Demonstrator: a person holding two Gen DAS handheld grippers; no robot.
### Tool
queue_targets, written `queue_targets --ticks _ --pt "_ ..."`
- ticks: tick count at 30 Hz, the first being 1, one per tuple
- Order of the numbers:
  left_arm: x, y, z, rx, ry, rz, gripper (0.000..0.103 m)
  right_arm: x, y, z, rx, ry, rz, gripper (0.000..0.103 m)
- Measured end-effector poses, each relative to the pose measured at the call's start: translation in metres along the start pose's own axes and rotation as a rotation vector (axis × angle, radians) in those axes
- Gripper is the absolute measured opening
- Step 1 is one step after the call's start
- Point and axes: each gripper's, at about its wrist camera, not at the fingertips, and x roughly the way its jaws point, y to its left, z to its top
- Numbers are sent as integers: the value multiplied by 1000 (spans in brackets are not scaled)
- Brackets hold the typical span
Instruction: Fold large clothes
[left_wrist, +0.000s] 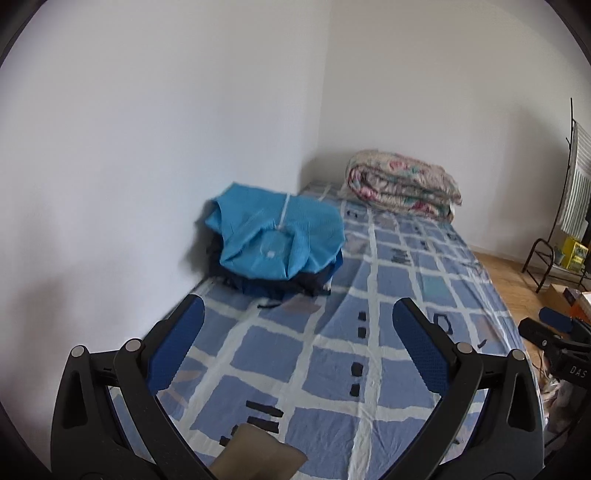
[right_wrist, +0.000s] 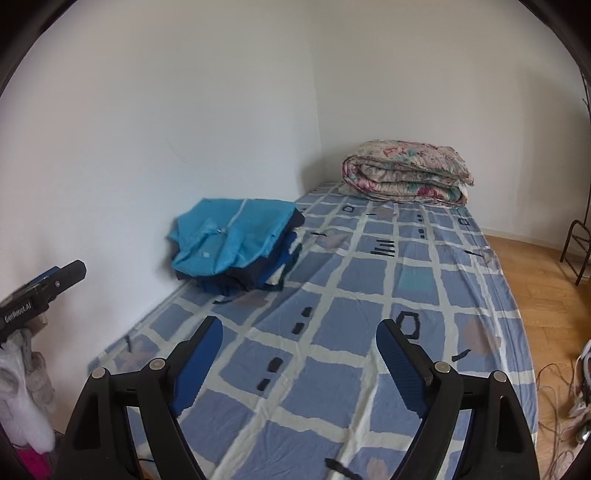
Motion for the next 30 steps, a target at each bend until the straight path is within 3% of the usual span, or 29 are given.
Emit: queue_targets --ticks 4,7,10,15,30 --pt "11 0 -4 41 -21 61 103 10 -5 -3 -8 0 -1 88" --pt "14 2 -8 38 -24 68 103 16 -6 -6 -3 0 -3 103" --pt "19 6 -11 16 -8 49 103 18 -2 -10 -23 -20 -41 103" --pt "29 2 -16 33 36 42 103 24 -4 -14 -6 -8 -33 103" --pt "28 -27 -23 129 41 54 103 31 -9 -19 30 14 -60 103"
